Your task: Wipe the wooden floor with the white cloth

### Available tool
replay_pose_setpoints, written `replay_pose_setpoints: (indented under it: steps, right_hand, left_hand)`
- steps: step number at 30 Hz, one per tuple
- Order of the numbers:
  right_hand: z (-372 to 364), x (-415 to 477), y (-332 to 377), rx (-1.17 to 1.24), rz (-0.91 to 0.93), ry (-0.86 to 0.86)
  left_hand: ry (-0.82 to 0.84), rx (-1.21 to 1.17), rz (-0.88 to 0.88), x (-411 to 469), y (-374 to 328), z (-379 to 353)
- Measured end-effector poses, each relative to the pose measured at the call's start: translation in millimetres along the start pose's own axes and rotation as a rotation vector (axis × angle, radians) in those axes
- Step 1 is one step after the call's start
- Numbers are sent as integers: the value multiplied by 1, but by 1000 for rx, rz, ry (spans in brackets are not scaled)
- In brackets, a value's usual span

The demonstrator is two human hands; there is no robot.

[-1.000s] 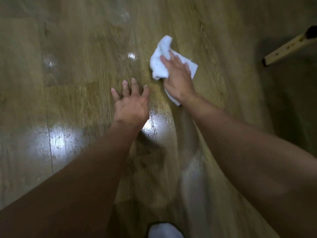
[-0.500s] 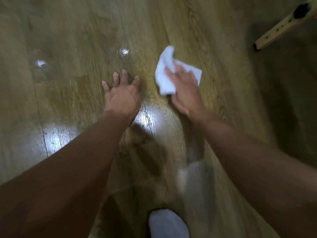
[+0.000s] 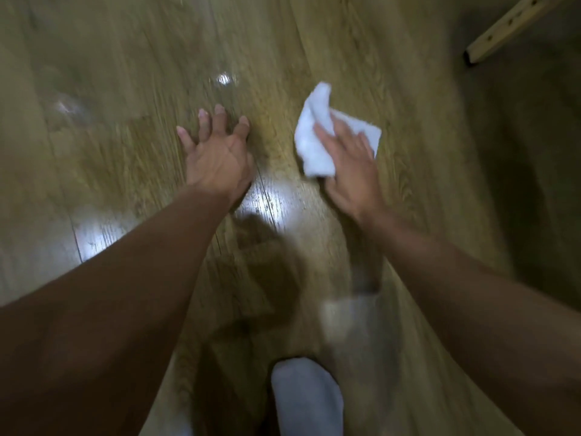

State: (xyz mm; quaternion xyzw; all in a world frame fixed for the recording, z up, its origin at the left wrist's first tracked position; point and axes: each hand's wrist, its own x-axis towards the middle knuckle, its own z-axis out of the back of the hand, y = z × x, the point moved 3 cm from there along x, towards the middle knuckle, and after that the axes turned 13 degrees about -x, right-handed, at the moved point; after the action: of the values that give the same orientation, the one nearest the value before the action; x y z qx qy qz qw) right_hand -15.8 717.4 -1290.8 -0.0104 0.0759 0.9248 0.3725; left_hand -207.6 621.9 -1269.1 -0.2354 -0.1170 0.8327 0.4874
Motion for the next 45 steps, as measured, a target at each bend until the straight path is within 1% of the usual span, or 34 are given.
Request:
replay_pose_setpoints:
  steps: [1,2,3,4,6,7,8,9,10,11,14,15,17,18,19,21,23,25,27,29,31,32,34,35,37,39,40,41,43,45]
  right_hand:
    - [1,-23,-5,26,74,12]
    - [3,-38,-16,84,70,-4]
    - [7,-45,-33,158,-19,-40]
    - [10,-42,-51,196,-147,-95]
    - [16,-17,-79,139,-390,-156]
    - [19,1,-86,118,-494,-149]
    - [22,20,-84,116,-572,-144]
    - [23,36,-77,135,-605,-139]
    - [20,47,-63,160,-567,-121]
    - [16,50,-45,166,-466,-84]
    - [1,15,5,34,-40,5]
    - [0,-5,14,24,49,18]
    - [-3,-44,12,34,140,32]
    - [-2,-57,3,39,129,34]
    - [1,-60,-7,52,70,33]
    - [9,-40,-17,82,-133,-25]
    - [13,-2,-6,61,-283,-72]
    - [12,29,19,93,-314,-60]
    - [6,33,57,158,-225,-31]
    - [-4,6,98,73,-23,-15]
    - [-10,-34,113,34,154,12]
    - [-10,-48,107,28,205,39]
    - [-7,-51,82,37,224,71]
    - [-5,-44,70,28,198,73]
    - [0,-15,63,12,80,35]
    - [0,16,80,-20,-44,-3]
    - [-4,26,97,-30,-85,-12]
    - [-8,30,119,-36,-88,-19]
    - [-19,16,169,-25,25,-38]
    - [-25,-16,199,8,212,-30]
  left_hand:
    - [-1,-7,-10,-1,1,0]
    - [-8,-10,-22,-2,3,-1]
    - [-23,-7,-38,-4,5,-1]
    - [-38,0,-55,-6,7,-3]
    - [-48,17,-85,-10,7,-6]
    - [-49,21,-93,-10,5,-7]
    - [-50,22,-89,-10,4,-6]
    - [-50,18,-76,-9,3,-5]
    - [-47,10,-61,-7,1,-4]
    - [-47,0,-47,-7,0,-2]
    - [-52,-29,-41,-6,-3,0]
    - [-52,-34,-50,-6,-1,1]
    - [-47,-43,-77,-6,5,3]
    - [-42,-57,-93,-6,9,4]
    - [-38,-75,-109,-7,13,5]
    - [-33,-96,-152,-10,21,6]
    - [-20,-108,-197,-14,26,6]
    - [-10,-135,-214,-18,30,10]
    - [-17,-160,-211,-22,34,20]
    - [-39,-150,-230,-29,39,29]
    - [-51,-53,-258,-40,48,32]
    - [-57,-8,-264,-47,53,32]
    - [-50,52,-244,-61,65,29]
    - [-34,57,-225,-69,70,27]
    - [-30,35,-194,-80,83,26]
    - [-44,13,-172,-86,92,28]
    - [-54,1,-157,-86,98,30]
    - [-67,-11,-139,-87,103,32]
    - [-77,-11,-114,-91,112,34]
    - [-78,-13,-102,-95,118,36]
